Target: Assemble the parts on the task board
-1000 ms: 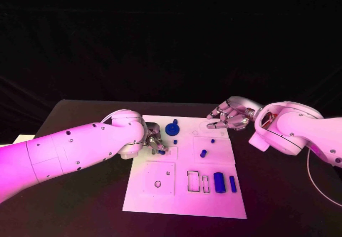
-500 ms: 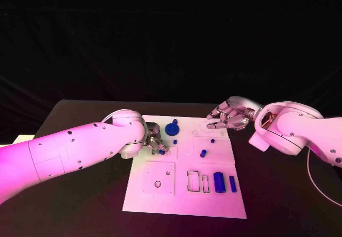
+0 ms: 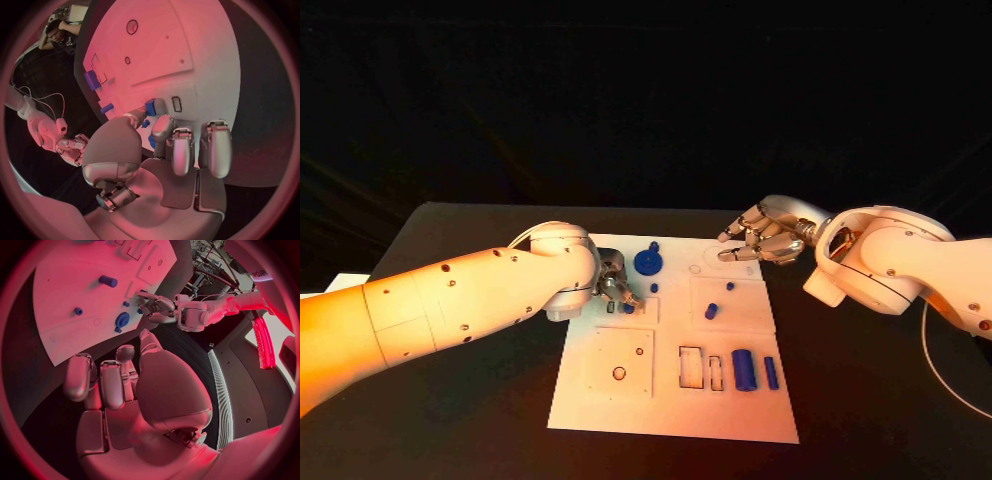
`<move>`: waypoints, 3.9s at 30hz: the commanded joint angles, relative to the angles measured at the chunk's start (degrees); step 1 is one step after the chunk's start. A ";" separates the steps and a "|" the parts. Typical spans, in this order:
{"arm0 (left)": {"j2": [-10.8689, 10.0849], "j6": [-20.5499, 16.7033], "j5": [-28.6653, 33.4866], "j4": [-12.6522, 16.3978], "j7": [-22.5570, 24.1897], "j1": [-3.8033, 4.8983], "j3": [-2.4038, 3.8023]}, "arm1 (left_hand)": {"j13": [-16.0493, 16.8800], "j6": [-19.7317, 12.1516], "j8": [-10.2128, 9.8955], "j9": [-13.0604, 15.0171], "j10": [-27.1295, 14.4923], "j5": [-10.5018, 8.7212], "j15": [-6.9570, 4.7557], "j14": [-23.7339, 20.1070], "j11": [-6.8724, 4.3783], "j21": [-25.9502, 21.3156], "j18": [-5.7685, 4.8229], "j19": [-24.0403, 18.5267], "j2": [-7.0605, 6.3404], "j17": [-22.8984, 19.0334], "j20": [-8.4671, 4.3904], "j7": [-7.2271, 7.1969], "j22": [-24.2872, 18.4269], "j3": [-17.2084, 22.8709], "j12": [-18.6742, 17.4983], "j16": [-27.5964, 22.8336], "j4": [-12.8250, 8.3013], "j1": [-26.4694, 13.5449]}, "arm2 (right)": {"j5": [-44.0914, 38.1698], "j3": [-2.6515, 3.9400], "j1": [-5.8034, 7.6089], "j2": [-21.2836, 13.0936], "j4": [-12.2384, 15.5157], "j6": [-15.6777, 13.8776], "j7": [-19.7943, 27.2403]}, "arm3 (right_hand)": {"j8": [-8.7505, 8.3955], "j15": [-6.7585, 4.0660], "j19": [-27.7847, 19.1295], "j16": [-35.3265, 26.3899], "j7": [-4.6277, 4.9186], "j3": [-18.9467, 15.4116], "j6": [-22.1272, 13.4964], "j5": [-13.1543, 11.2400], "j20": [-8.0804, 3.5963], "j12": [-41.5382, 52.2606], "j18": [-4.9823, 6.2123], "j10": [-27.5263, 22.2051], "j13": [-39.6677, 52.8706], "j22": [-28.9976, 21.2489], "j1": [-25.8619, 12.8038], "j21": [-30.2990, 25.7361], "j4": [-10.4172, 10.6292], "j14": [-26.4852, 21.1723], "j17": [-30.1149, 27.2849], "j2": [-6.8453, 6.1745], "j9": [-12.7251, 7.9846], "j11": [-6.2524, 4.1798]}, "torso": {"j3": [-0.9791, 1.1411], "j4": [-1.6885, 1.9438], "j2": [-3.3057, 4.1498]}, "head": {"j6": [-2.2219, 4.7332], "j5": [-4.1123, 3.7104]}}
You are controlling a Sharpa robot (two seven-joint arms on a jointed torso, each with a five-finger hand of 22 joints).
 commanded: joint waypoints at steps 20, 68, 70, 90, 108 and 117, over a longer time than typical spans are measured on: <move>-0.94 -1.28 0.66 0.37 -0.27 -0.37 0.08 | 0.31 0.91 -0.24 -0.12 0.66 -1.04 -0.68 6.03 -0.28 0.61 -0.82 4.40 1.47 15.06 -0.76 -0.46 11.31 -12.40 0.41 0.18 4.89 -1.00 | 0.14 -0.01 -0.04 0.00 -0.15 0.54 0.51 | 0.31 -0.15 -0.76 -0.99 0.08 -1.03 0.32 0.20 -0.14 0.03 1.05 0.05 -0.25 -0.72 -0.84 -0.70 0.41 1.66 -0.82 0.50 0.05 0.01 | -0.13 -0.03 0.05 | 0.12 -0.14; 6.42 11.74 3.33 -20.13 2.46 5.99 1.42 | -10.15 -3.35 -5.23 -4.51 -5.91 -1.83 1.46 6.03 2.24 -1.58 -0.19 3.36 6.24 15.06 1.31 2.39 9.15 -23.43 -7.87 0.18 5.12 7.17 | 0.30 -0.58 -0.08 0.94 -1.36 0.64 0.49 | 0.50 -0.18 -0.78 -1.11 0.00 -1.36 0.55 0.56 -0.15 0.65 1.08 0.36 0.10 -0.89 -0.75 -0.87 0.61 1.68 -0.83 0.74 0.10 -0.05 | -0.01 0.06 -0.02 | -0.08 0.70; 6.59 12.34 4.18 -20.56 2.22 5.89 1.40 | -9.82 -2.96 -5.06 -4.55 -5.61 -1.82 1.36 6.03 2.11 -1.40 -0.25 3.47 6.63 15.06 1.24 2.24 9.37 -23.63 -7.48 0.18 5.09 7.17 | 0.29 -0.58 -0.08 0.96 -1.35 0.68 0.48 | 0.50 -0.18 -0.78 -1.11 0.00 -1.36 0.55 0.56 -0.15 0.65 1.08 0.36 0.10 -0.89 -0.75 -0.87 0.61 1.68 -0.83 0.74 0.10 -0.05 | -0.01 0.04 -0.03 | -0.05 0.76; 7.69 11.68 5.24 -22.23 2.24 5.16 1.35 | -9.66 -2.41 -4.88 -4.87 -5.25 -1.68 1.07 6.03 1.80 -1.32 -0.28 3.56 7.90 15.06 0.94 1.93 9.54 -23.69 -7.04 0.18 4.57 9.39 | 0.29 -0.59 -0.12 1.10 -1.36 0.94 0.52 | 0.54 -0.20 -0.76 -1.11 -0.02 -1.37 0.60 0.65 -0.16 0.71 1.08 0.38 0.12 -0.88 -0.67 -0.88 0.60 1.69 -0.81 0.80 0.11 -0.07 | 0.00 0.05 -0.04 | -0.13 0.87; 7.97 11.29 5.24 -22.61 2.23 5.15 1.34 | -10.09 -2.62 -5.03 -5.51 -5.34 -1.39 0.67 6.03 1.35 -1.38 -0.28 3.57 10.58 15.06 0.57 1.47 9.62 -19.76 -7.16 0.18 0.80 17.55 | 0.28 -0.59 -0.12 1.05 -1.26 1.26 0.44 | 0.60 -0.23 -0.77 -1.20 -0.04 -1.41 0.67 0.79 -0.18 0.88 1.09 0.45 0.21 -0.94 -0.50 -0.93 0.57 1.69 -0.89 0.89 0.12 -0.10 | 0.00 0.05 -0.03 | -0.12 0.71; 8.08 11.14 5.24 -22.88 2.32 5.15 1.29 | -11.17 -3.92 -5.79 -6.25 -5.92 -1.07 0.68 6.03 1.48 -1.65 -0.23 3.47 10.60 15.06 0.37 1.83 9.48 -9.33 -8.40 0.18 -5.18 24.67 | 0.28 -0.59 -0.12 1.02 -1.18 1.28 0.47 | 0.60 -0.23 -0.77 -1.20 -0.04 -1.41 0.67 0.79 -0.18 0.88 1.09 0.45 0.21 -0.94 -0.50 -0.93 0.57 1.69 -0.89 0.89 0.12 -0.10 | -0.04 0.03 -0.02 | -0.26 0.76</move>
